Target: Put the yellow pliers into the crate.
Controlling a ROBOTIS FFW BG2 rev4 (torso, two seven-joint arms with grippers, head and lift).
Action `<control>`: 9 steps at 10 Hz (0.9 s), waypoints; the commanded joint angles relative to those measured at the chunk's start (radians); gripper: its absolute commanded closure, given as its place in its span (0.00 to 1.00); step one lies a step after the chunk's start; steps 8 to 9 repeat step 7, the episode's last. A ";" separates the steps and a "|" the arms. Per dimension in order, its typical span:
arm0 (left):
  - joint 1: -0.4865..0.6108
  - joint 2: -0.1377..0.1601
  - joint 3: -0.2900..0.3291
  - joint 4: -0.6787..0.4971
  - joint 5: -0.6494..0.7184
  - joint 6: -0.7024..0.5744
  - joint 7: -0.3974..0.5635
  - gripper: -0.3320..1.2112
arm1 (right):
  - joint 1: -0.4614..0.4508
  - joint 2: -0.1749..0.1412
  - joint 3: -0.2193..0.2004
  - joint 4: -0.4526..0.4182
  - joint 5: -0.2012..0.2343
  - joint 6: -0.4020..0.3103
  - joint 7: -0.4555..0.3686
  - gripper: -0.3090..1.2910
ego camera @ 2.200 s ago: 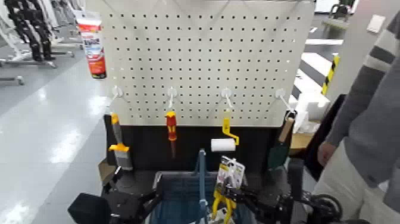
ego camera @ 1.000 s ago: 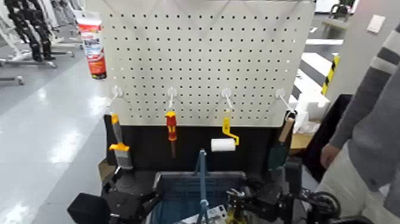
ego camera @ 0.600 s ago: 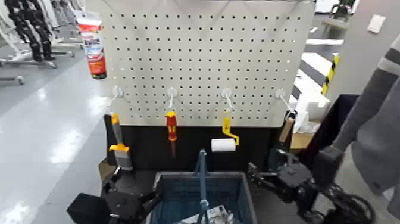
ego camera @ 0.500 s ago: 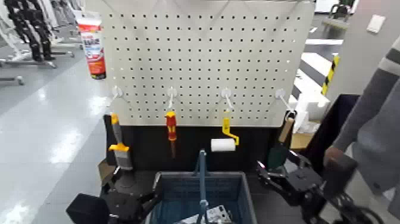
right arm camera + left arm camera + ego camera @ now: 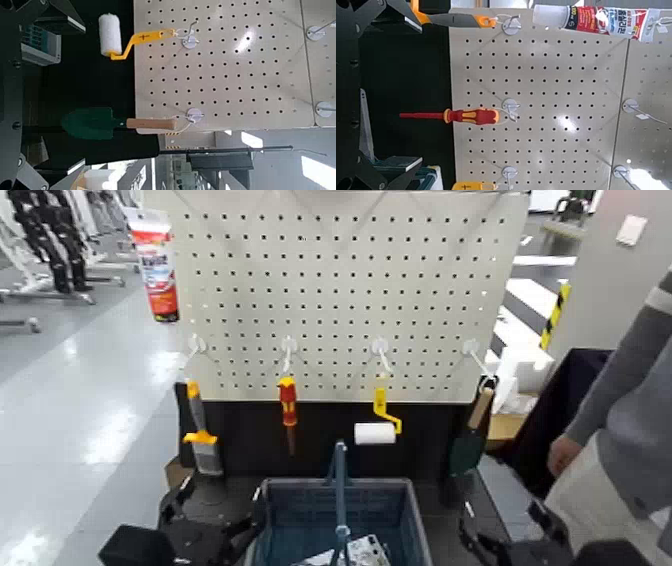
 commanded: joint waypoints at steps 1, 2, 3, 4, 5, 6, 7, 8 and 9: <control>0.030 0.000 -0.007 -0.007 -0.003 -0.022 0.032 0.31 | 0.060 -0.015 0.066 0.013 0.003 -0.080 -0.073 0.29; 0.043 -0.003 -0.007 -0.011 -0.005 -0.025 0.048 0.31 | 0.067 -0.014 0.083 0.019 0.003 -0.095 -0.098 0.29; 0.043 -0.003 -0.007 -0.013 -0.005 -0.023 0.050 0.31 | 0.066 -0.014 0.082 0.019 0.003 -0.097 -0.102 0.29; 0.041 -0.002 -0.009 -0.013 -0.005 -0.023 0.050 0.31 | 0.061 -0.018 0.083 0.019 0.006 -0.097 -0.102 0.28; 0.043 -0.003 -0.009 -0.013 -0.005 -0.022 0.050 0.31 | 0.061 -0.023 0.085 0.019 0.004 -0.097 -0.104 0.28; 0.043 -0.003 -0.009 -0.011 -0.006 -0.022 0.050 0.31 | 0.060 -0.023 0.086 0.019 0.004 -0.091 -0.102 0.28; 0.043 -0.005 -0.011 -0.011 -0.005 -0.022 0.050 0.31 | 0.058 -0.023 0.088 0.014 0.004 -0.076 -0.104 0.28; 0.043 -0.005 -0.011 -0.011 -0.005 -0.022 0.050 0.31 | 0.058 -0.023 0.088 0.014 0.004 -0.076 -0.104 0.28; 0.043 -0.005 -0.011 -0.011 -0.005 -0.022 0.050 0.31 | 0.058 -0.023 0.088 0.014 0.004 -0.076 -0.104 0.28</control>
